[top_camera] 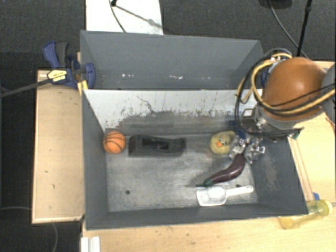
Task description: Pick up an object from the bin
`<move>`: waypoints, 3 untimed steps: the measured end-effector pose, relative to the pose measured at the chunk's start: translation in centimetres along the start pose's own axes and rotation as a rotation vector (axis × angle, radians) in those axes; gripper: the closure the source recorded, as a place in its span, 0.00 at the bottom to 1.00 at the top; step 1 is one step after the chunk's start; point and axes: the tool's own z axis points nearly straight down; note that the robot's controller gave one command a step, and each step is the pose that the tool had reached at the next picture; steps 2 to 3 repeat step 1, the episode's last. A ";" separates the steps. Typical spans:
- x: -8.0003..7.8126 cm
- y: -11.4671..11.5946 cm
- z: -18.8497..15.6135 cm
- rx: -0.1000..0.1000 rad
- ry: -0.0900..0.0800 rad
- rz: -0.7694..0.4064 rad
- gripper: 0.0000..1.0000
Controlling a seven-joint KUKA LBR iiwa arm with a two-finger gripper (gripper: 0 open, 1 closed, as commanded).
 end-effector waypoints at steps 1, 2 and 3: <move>0.0 0.0 0.0 0.000 0.000 0.001 1.00; 0.0 0.0 0.0 0.000 0.000 0.001 1.00; 0.0 0.0 0.0 0.000 0.000 0.001 1.00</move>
Offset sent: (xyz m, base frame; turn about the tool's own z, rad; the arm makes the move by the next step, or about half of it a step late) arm -0.0085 0.0066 0.0814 -0.0102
